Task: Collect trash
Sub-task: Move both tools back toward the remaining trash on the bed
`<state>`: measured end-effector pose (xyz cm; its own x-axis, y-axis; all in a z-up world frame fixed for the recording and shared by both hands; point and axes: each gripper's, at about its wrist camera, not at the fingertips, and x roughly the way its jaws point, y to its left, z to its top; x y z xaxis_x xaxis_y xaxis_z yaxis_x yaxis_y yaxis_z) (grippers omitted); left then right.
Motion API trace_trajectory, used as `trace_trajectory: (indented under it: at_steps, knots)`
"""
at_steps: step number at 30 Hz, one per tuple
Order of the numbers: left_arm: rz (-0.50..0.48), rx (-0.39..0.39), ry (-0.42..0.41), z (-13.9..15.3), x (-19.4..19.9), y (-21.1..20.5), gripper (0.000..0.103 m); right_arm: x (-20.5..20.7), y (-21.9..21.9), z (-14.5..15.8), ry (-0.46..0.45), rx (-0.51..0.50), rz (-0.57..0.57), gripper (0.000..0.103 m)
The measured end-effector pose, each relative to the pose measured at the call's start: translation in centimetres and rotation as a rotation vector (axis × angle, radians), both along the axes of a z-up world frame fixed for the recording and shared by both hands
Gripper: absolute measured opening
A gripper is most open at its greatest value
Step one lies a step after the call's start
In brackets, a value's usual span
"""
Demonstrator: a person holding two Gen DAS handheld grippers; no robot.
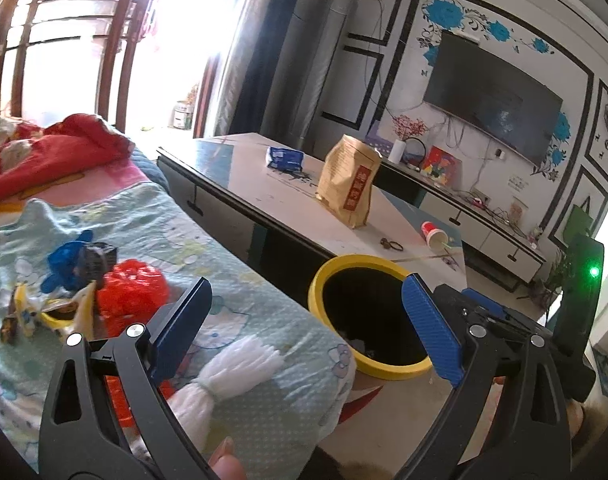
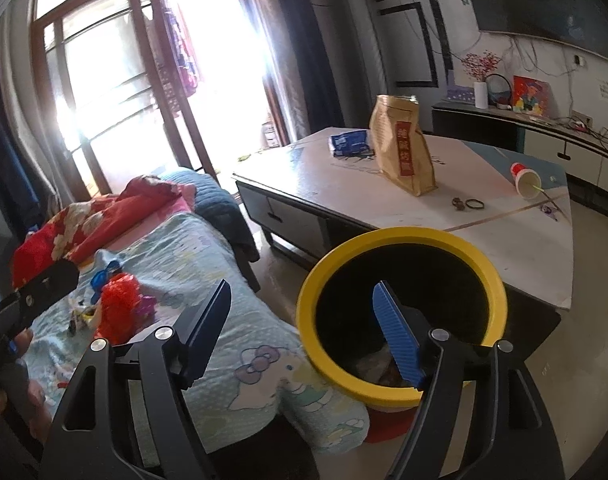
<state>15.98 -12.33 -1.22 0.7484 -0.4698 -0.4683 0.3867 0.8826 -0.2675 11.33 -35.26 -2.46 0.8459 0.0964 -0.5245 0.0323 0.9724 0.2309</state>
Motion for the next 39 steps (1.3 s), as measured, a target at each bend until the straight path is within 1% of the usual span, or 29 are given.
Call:
trace_trajectory:
  at_steps: [8,24,35,39]
  knots:
    - [0.038,-0.014,-0.011,0.2,-0.6,2.3,0.088,-0.2,2.9,0.3,-0.002,-0.019,0.067,0.075]
    - [0.143,-0.061,-0.014,0.6,-0.9,7.6,0.088,-0.4,8.8,0.2,0.029,-0.067,0.216,0.076]
    - [0.207,-0.078,0.007,-0.2,-0.5,11.1,0.088,-0.1,13.1,-0.5,0.060,-0.106,0.310,0.077]
    - [0.239,-0.072,0.042,-1.1,-0.1,12.6,0.088,0.3,14.6,-1.1,0.082,-0.120,0.335,0.077]
